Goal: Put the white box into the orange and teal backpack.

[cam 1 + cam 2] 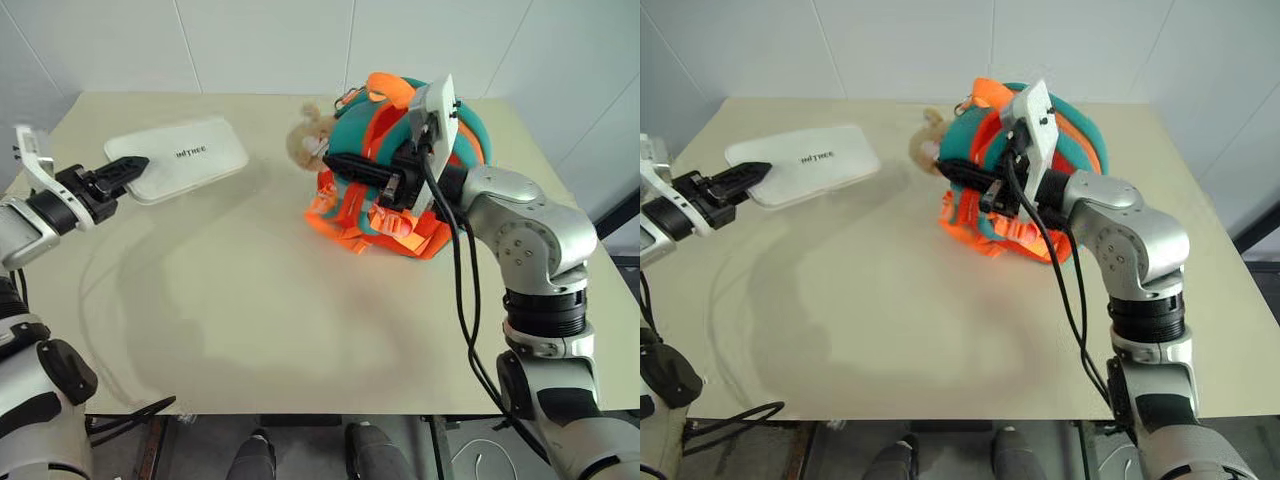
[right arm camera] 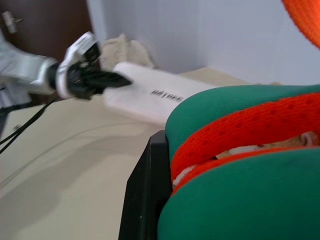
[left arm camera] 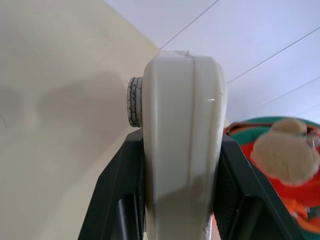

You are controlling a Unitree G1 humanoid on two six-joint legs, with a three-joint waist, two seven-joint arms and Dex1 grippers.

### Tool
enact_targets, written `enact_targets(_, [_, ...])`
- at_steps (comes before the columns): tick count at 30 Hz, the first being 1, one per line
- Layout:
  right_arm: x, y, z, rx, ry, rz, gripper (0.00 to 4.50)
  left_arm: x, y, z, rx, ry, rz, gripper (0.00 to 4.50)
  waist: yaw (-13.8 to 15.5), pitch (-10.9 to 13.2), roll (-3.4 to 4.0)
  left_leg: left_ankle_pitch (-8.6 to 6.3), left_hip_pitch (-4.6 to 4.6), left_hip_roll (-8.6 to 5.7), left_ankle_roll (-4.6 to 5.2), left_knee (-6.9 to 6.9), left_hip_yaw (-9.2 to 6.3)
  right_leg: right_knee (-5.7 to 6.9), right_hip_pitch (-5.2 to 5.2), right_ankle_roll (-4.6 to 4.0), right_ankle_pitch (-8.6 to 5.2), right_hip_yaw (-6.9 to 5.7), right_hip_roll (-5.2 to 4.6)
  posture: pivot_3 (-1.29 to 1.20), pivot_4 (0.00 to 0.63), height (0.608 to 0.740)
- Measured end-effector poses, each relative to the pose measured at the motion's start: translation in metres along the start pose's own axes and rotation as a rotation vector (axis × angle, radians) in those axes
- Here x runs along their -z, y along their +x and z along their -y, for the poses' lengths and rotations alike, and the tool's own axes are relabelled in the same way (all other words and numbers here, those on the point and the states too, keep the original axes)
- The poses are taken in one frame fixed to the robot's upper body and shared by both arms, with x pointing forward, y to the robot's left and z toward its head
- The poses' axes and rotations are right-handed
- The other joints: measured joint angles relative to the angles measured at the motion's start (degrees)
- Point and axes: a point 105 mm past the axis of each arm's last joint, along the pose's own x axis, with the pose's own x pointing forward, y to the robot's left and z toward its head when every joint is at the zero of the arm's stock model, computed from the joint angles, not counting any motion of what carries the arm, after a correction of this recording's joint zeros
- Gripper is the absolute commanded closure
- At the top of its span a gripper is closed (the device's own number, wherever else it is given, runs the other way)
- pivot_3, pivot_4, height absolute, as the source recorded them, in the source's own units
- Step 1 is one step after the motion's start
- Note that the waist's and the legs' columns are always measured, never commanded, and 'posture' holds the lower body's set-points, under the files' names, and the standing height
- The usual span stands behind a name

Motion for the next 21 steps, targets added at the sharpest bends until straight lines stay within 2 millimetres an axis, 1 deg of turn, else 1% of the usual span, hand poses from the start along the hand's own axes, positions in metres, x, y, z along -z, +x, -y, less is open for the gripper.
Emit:
enact_targets(3, [-0.003, -0.002, -0.017, -0.090, 0.015, -0.004, 4.50, 0.001, 0.004, 0.001, 0.014, 0.000, -0.014, 3.18, 0.1, 0.0, 0.00, 0.01, 0.00, 0.00, 0.02, 0.02, 0.00, 0.02, 0.00, 0.00, 0.00, -0.01, 0.00, 0.00, 0.150, 0.740])
enact_targets(5, [-0.006, -0.005, -0.031, -0.169, 0.023, -0.010, 4.50, 0.004, 0.006, -0.002, 0.010, -0.002, -0.023, 3.18, 0.0, 0.0, 0.00, 0.01, -0.01, 0.00, 0.03, 0.01, 0.00, 0.03, 0.00, 0.00, 0.00, -0.01, 0.00, 0.00, 0.150, 0.740])
enact_targets(8, [-0.012, -0.008, -0.047, -0.256, 0.019, -0.001, 4.50, 0.007, 0.009, -0.004, 0.009, -0.011, -0.040, 3.18, -0.1, 0.0, 0.00, 0.01, -0.01, 0.00, 0.03, 0.01, 0.00, 0.03, 0.00, 0.00, 0.00, -0.01, 0.00, 0.00, 0.150, 0.740])
enact_targets(12, [-0.016, -0.010, -0.061, -0.329, 0.031, 0.006, 4.50, 0.005, 0.009, -0.002, 0.020, 0.000, -0.036, 3.18, 0.0, 0.0, -0.01, 0.00, -0.01, 0.00, 0.04, 0.03, -0.01, 0.04, 0.00, 0.00, 0.00, -0.01, 0.00, 0.00, 0.150, 0.740])
enact_targets(14, [-0.016, -0.012, -0.064, -0.354, 0.039, 0.007, 4.50, 0.004, 0.010, 0.000, 0.025, 0.011, -0.036, 3.18, 0.0, 0.0, -0.01, 0.00, -0.01, 0.00, 0.05, 0.06, -0.01, 0.04, 0.00, 0.00, 0.00, -0.01, 0.00, 0.00, 0.150, 0.740])
enact_targets(16, [-0.011, -0.018, -0.066, -0.368, 0.030, -0.021, 4.50, 0.004, 0.011, 0.001, 0.031, 0.023, -0.045, 3.18, 0.2, 0.0, -0.03, 0.00, 0.00, 0.00, 0.06, 0.08, -0.01, 0.03, 0.03, 0.00, 0.00, -0.02, 0.00, 0.00, 0.150, 0.740])
enact_targets(18, [0.002, -0.023, -0.066, -0.376, 0.039, -0.066, 4.50, 0.005, 0.009, 0.002, 0.035, 0.041, -0.057, 3.18, 0.2, 0.0, -0.04, -0.01, -0.01, -0.01, 0.07, 0.09, -0.01, 0.00, 0.03, 0.00, 0.00, -0.02, 0.00, 0.00, 0.150, 0.740])
enact_targets(21, [0.020, -0.030, -0.066, -0.381, 0.027, -0.135, 4.50, 0.011, 0.006, 0.004, 0.059, 0.111, -0.094, 3.18, 0.2, 0.0, -0.04, -0.01, 0.02, 0.00, 0.07, 0.11, -0.01, -0.08, 0.03, -0.02, -0.01, -0.02, 0.01, 0.00, 0.150, 0.740])
